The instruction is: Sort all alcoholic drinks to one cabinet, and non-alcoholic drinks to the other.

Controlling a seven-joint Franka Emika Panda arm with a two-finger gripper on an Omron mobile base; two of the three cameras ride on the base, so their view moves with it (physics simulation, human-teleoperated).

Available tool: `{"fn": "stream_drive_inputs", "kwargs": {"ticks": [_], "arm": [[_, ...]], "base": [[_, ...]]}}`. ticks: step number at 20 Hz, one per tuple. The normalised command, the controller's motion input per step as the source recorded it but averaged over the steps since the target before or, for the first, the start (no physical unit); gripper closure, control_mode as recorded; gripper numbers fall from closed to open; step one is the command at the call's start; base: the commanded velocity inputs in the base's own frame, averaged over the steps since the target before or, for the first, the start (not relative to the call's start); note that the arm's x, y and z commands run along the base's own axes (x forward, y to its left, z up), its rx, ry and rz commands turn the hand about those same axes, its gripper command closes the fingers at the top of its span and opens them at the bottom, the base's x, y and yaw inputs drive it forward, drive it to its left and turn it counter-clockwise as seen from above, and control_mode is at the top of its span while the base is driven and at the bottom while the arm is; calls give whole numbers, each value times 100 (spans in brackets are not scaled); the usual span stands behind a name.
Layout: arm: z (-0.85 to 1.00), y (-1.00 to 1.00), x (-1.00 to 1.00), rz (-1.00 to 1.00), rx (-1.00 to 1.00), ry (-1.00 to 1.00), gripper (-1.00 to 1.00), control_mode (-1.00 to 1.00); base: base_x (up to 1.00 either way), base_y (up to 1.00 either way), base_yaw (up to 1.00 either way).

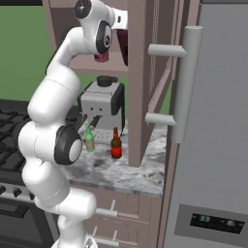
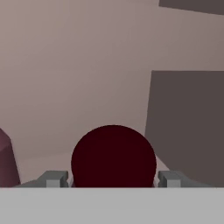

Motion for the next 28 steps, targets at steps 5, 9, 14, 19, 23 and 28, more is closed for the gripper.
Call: {"fn": "stream_drive_inputs", "kwargs": {"ticks": [5,9,14,19,23,28], "arm": [[-14,-9,21,0,0,0,100,-100],[-22,-8,19,0,0,-2,100,-100],[-25,-8,18,0,0,-3,100,-100],[-32,-7,17,0,0,-6,100,-100],[-20,-2,11,0,0,-4,100,-100],[-11,-1,9,0,0,0,100,-100]], "base": [[0,0,0],[0,0,0],[0,0,0],[0,0,0],[0,0,0],[0,0,0]]}}
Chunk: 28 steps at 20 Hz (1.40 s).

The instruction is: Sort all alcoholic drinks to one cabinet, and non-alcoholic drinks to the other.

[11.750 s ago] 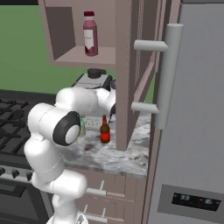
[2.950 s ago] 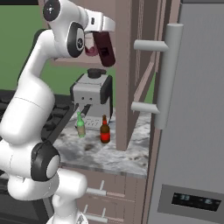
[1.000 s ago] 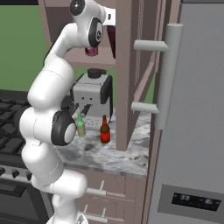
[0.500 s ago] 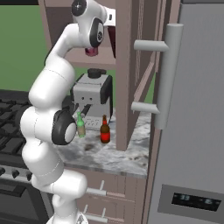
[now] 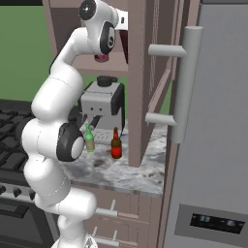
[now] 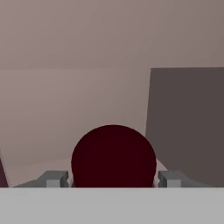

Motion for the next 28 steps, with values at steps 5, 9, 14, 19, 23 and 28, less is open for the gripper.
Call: {"fn": "stream_drive_inputs", "kwargs": {"ticks": [5,9,14,19,23,28], "arm": [[-12,0,8,0,0,0,-100,-100],[-12,0,14,0,0,0,-100,-100],[-12,0,15,0,0,0,-100,-100],[-10,0,14,0,0,-2,-100,-100],[-9,0,12,0,0,-3,-100,-100],[-5,0,10,0,0,0,-100,-100]], "base": [[0,0,0],[0,0,0],[0,0,0],[0,0,0],[0,0,0],[0,0,0]]}}
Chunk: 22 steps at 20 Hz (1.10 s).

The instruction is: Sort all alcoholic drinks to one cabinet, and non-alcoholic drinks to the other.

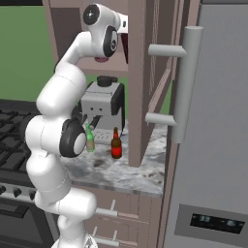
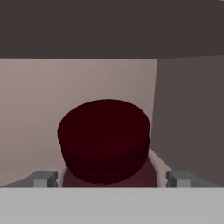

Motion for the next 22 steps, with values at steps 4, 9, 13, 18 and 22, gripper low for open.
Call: {"fn": "stream_drive_inputs", "kwargs": {"ticks": [4,9,13,18,22], "arm": [[0,0,7,0,0,0,-100,-100],[0,0,1,0,0,-1,-100,-100],[0,0,4,0,0,-3,-100,-100],[0,0,5,0,0,-4,-100,-100],[-6,0,13,0,0,-5,-100,-100]], "base": [[0,0,0],[0,0,0],[0,0,0],[0,0,0],[0,0,0]]}}
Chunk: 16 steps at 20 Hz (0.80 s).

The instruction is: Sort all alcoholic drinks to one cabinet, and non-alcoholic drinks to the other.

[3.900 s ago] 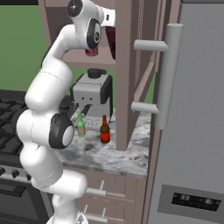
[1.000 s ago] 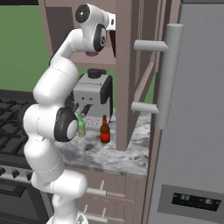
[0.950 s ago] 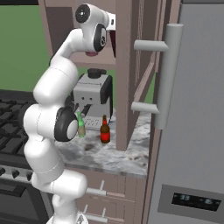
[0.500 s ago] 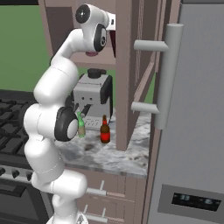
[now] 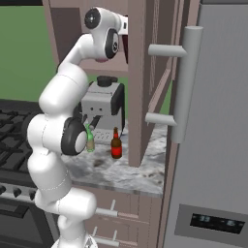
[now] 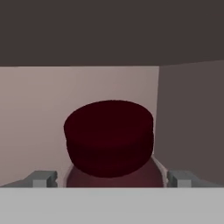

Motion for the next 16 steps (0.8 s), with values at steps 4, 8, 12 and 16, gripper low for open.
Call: {"fn": "stream_drive_inputs", "kwargs": {"ticks": [4,8,12,16], "arm": [[-11,0,15,0,0,-5,-100,-100],[-10,0,13,0,0,-5,-100,-100],[-1,0,6,0,0,-1,-100,-100],[1,0,1,0,0,0,-100,-100]], "base": [[0,0,0],[0,0,0],[0,0,0],[0,0,0]]}}
